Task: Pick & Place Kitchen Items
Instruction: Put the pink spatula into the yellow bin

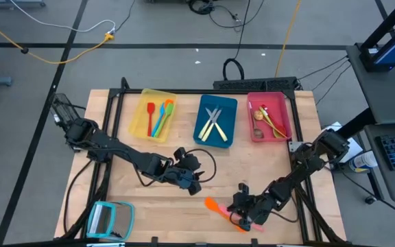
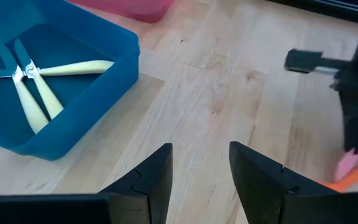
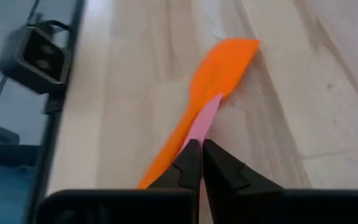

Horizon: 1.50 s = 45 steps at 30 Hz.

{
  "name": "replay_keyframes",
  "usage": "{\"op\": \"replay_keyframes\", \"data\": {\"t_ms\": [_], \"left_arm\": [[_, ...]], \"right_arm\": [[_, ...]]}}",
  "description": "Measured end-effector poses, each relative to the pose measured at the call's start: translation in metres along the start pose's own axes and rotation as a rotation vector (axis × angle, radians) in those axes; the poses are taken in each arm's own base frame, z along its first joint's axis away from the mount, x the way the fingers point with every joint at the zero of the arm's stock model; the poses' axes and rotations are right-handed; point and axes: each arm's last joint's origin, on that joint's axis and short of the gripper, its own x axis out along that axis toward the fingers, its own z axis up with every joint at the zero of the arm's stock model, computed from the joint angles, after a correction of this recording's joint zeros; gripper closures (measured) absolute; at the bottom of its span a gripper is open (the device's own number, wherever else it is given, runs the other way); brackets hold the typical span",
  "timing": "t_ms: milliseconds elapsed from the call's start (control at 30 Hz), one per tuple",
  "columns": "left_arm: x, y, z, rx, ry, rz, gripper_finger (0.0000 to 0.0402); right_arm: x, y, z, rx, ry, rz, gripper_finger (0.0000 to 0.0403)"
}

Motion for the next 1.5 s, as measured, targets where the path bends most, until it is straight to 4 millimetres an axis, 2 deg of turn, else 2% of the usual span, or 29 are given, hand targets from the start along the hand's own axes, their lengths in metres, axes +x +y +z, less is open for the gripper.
{"op": "replay_keyframes", "data": {"t_ms": [333, 467, 733, 933, 1133, 1500], "left_arm": [[-0.004, -0.008, -0.002, -0.013, -0.006, -0.055, 0.0238], [0.001, -0.02, -0.01, -0.011, -0.033, -0.061, 0.0238], [0.024, -0.046, -0.024, 0.015, -0.162, -0.127, 0.0238], [0.025, -0.053, -0.015, 0.047, -0.3, -0.147, 0.0238], [0.02, -0.057, -0.002, 0.086, -0.423, -0.17, 0.0238], [0.021, -0.054, 0.002, 0.125, -0.444, -0.161, 0.0238]], "right_arm": [[-0.023, -0.004, 0.027, -0.162, -0.127, -0.093, 0.0402], [-0.034, -0.008, 0.039, -0.22, -0.197, -0.167, 0.0403], [-0.07, -0.006, 0.067, -0.332, -0.405, -0.298, 0.0403], [-0.089, -0.004, 0.079, -0.37, -0.452, -0.274, 0.0403], [-0.092, -0.003, 0.082, -0.375, -0.471, -0.258, 0.0403], [-0.093, -0.001, 0.086, -0.351, -0.487, -0.202, 0.0403]]}}
